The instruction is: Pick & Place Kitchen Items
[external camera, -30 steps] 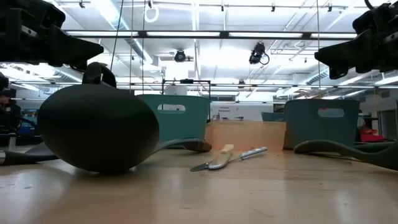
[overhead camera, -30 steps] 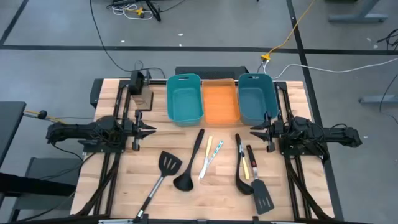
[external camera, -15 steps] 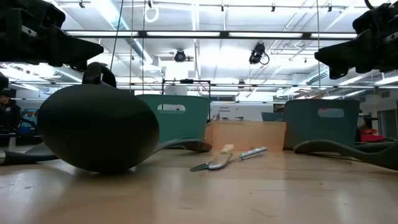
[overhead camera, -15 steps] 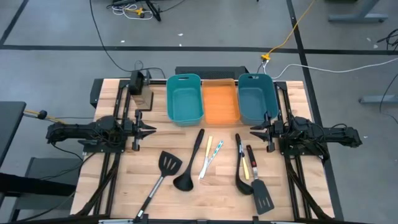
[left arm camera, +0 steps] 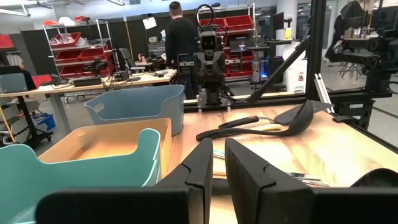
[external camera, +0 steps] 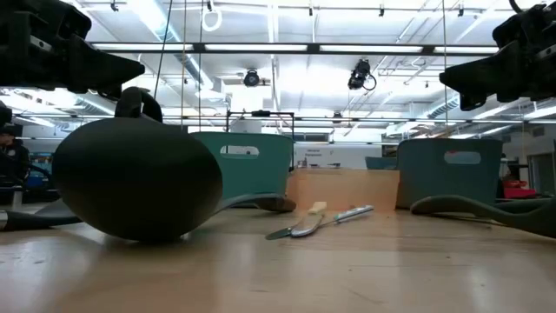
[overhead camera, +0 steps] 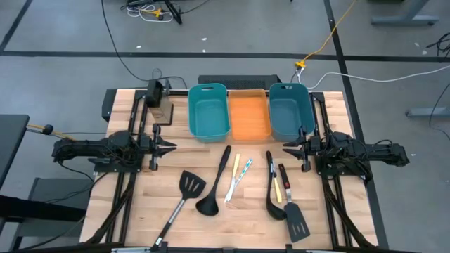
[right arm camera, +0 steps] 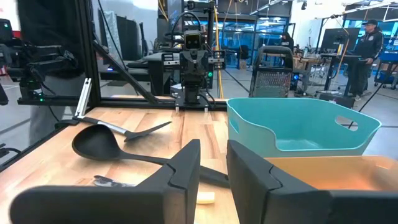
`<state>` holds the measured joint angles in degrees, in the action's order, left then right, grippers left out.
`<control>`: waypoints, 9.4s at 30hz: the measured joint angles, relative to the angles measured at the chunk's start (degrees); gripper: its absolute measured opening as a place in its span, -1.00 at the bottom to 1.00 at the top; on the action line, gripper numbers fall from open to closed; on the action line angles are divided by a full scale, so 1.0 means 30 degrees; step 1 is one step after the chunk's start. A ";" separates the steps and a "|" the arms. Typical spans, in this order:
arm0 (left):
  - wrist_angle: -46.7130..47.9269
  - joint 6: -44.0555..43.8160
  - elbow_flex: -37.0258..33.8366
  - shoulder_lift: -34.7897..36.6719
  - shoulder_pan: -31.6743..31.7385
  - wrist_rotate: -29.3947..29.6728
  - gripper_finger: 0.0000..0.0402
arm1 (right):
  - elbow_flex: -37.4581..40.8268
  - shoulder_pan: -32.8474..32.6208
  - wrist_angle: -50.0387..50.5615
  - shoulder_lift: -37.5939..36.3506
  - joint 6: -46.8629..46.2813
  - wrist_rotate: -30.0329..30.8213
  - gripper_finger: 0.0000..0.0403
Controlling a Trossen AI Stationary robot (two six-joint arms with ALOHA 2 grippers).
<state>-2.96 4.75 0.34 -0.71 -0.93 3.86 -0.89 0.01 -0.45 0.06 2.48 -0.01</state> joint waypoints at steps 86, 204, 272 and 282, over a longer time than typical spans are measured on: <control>0.0000 0.0000 0.0000 0.0000 0.0000 0.0000 -0.76 | 0.0001 0.0000 -0.0001 0.0006 0.0013 0.0012 -0.57; 0.0000 0.0000 0.0001 0.0003 -0.0004 0.0003 -0.76 | -1.6392 0.0000 0.0423 1.0581 -0.1172 0.2869 -0.57; 0.0007 0.0000 0.0000 0.0000 0.0000 0.0000 -0.76 | -2.1532 0.0000 0.8902 1.3173 -0.2614 0.0915 -0.57; 0.0000 0.0000 0.0000 0.0000 0.0000 0.0000 -0.76 | -2.5130 0.0000 1.4167 1.4943 -0.2636 0.0669 -0.57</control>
<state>-2.96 4.75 0.34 -0.71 -0.93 3.86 -76.28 0.01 42.05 44.89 -5.43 2.00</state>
